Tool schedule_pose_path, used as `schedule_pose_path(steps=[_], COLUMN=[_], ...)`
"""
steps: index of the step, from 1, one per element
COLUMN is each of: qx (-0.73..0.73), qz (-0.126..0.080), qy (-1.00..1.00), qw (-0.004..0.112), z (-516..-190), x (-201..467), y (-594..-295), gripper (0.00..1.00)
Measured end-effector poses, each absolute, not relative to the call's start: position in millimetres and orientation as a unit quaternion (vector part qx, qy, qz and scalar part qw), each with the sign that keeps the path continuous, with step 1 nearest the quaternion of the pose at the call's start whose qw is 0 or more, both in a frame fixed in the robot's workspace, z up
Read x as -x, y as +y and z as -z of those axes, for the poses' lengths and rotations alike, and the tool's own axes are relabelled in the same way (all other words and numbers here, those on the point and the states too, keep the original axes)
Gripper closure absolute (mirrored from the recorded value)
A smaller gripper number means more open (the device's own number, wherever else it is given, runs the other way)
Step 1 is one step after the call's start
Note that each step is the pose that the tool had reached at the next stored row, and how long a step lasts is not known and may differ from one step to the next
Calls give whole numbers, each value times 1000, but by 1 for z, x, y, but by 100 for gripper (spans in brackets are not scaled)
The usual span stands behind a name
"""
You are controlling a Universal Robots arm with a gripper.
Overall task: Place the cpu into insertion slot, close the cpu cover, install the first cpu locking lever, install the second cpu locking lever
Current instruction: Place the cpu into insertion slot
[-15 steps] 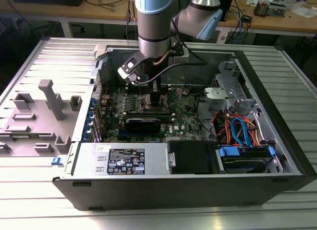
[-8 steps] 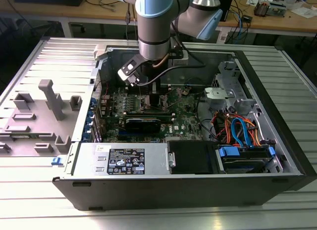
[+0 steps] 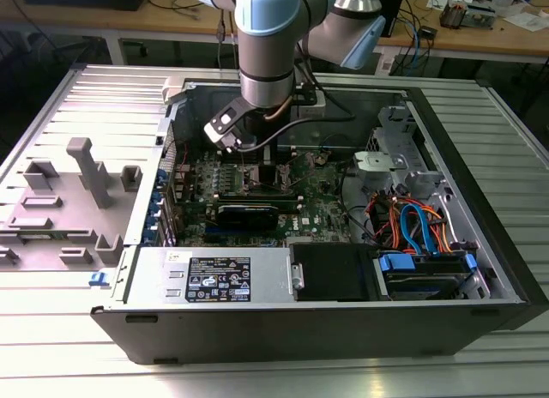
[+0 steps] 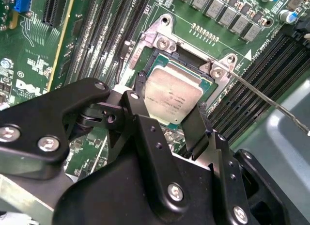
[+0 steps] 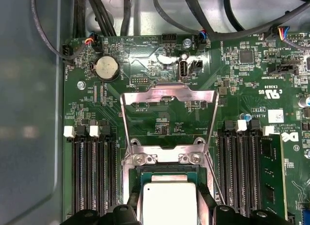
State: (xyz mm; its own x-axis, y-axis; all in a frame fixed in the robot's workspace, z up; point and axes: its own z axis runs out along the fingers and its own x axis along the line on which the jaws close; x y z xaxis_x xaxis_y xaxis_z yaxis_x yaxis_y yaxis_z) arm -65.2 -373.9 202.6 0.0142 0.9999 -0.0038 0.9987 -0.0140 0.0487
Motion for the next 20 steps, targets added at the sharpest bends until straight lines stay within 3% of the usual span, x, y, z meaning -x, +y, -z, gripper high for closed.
schedule_pose_path(steps=[20], qx=[-710], qz=[-6], qy=[704], qw=[26], z=[-199], x=[65], y=[-369], gripper=[46])
